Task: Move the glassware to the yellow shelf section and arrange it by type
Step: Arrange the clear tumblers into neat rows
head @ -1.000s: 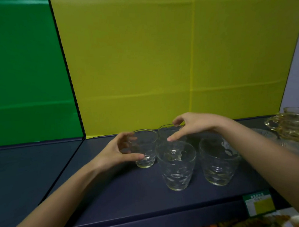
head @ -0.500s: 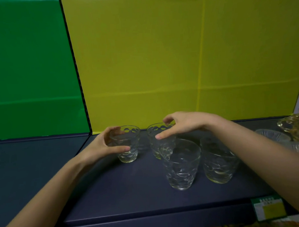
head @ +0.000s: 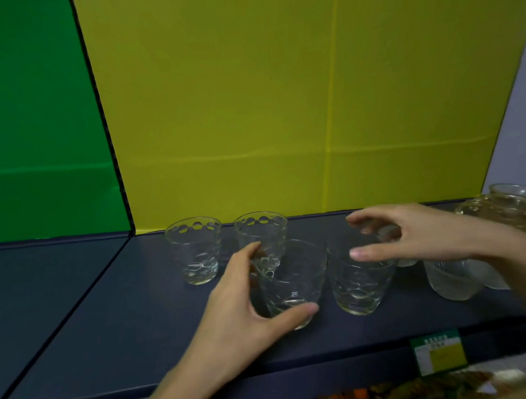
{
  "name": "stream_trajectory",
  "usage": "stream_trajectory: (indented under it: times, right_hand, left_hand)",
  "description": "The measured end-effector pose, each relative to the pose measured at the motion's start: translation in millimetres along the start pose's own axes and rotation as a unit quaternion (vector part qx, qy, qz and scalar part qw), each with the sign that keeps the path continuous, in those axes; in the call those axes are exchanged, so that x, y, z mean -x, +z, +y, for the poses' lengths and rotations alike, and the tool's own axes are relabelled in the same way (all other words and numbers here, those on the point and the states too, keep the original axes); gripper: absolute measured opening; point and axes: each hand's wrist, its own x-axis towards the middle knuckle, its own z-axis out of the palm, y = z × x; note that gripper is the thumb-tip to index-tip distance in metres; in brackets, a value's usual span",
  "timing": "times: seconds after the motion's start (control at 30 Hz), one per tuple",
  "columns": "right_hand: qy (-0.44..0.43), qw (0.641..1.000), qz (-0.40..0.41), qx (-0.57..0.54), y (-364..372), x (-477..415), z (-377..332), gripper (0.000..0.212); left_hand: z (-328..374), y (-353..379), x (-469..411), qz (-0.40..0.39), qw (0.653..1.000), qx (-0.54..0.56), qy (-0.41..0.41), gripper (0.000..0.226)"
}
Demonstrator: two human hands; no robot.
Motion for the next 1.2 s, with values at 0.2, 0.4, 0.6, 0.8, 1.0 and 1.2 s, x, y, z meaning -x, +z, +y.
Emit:
stream_trajectory:
  times: [0.2,0.4,0.6,0.8,1.0,1.2]
  right_hand:
    - [-0.004,1.000,0.024,0.001,16,3,4,0.114]
    - [-0.044,0.992,0.114,0.034,12,-4,-21,0.100]
    - [-0.109,0.967,0.216,-0.077,-15,-45,-71,0.095]
    - [-0.092,0.968,0.222,-0.076,-2,-90,-87,0.079]
    - [-0.067,0.976,0.197,-0.060,15,-107,-83,0.084]
    - [-0.053,0.984,0.163,-0.049,31,-113,-78,0.093]
  left_hand:
    - [-9,16,-7,-0.001,0.998,0.047,-0.041,0.073]
    - [-3,-23,-6,0.034,0.998,0.054,-0.021,0.074]
    - [2,-97,-38,0.138,0.990,0.006,0.002,0.080]
    - [-16,-110,-68,0.150,0.987,-0.034,-0.056,0.085]
    - [-34,-101,-74,0.144,0.987,-0.012,-0.073,0.090]
    - [-51,-95,-74,0.132,0.986,0.007,-0.100,0.082]
